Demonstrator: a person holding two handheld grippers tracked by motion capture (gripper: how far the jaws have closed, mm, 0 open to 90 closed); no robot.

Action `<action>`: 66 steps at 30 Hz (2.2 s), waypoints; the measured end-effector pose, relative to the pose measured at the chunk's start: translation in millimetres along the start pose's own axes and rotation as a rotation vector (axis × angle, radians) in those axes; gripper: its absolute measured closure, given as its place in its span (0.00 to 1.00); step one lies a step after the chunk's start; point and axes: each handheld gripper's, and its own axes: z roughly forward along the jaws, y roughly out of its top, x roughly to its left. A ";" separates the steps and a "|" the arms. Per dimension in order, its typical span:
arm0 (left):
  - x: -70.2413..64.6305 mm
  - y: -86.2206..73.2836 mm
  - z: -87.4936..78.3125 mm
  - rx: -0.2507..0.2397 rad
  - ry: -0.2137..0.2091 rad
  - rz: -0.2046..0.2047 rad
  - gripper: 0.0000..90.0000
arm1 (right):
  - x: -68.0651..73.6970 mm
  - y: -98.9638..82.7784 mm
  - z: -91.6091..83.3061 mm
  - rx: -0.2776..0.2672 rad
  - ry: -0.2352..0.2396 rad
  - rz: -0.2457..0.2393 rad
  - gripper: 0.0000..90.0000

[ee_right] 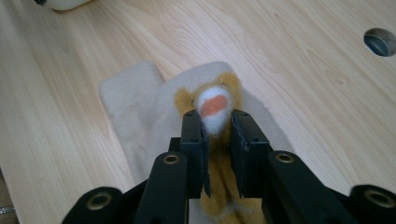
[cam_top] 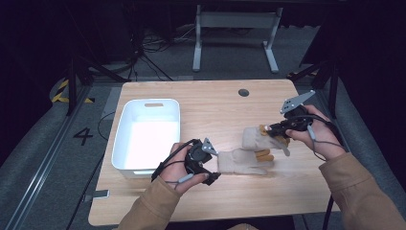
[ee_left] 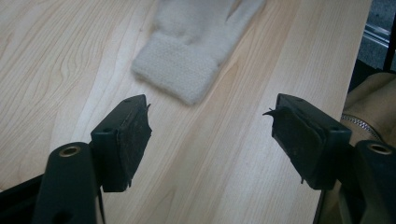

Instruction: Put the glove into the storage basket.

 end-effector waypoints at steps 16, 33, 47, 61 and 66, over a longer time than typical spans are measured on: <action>0.1 -0.6 1.4 0.012 -0.001 -0.001 0.31 | 19.2 3.5 25.4 -0.038 0.110 -0.019 0.85; -1.8 0.0 3.3 0.021 -0.016 0.011 0.31 | 33.2 -6.6 58.4 -0.092 0.212 -0.007 0.85; -2.6 -0.2 5.9 0.027 -0.017 0.013 0.31 | 28.0 -18.2 72.8 -0.046 0.238 0.005 0.84; -2.3 -0.6 8.2 0.031 -0.019 0.014 0.31 | 30.4 -22.3 94.0 0.047 0.203 -0.041 0.82; -2.2 -0.6 8.1 0.031 -0.017 0.014 0.31 | 29.3 -23.1 96.3 0.054 0.192 -0.046 0.80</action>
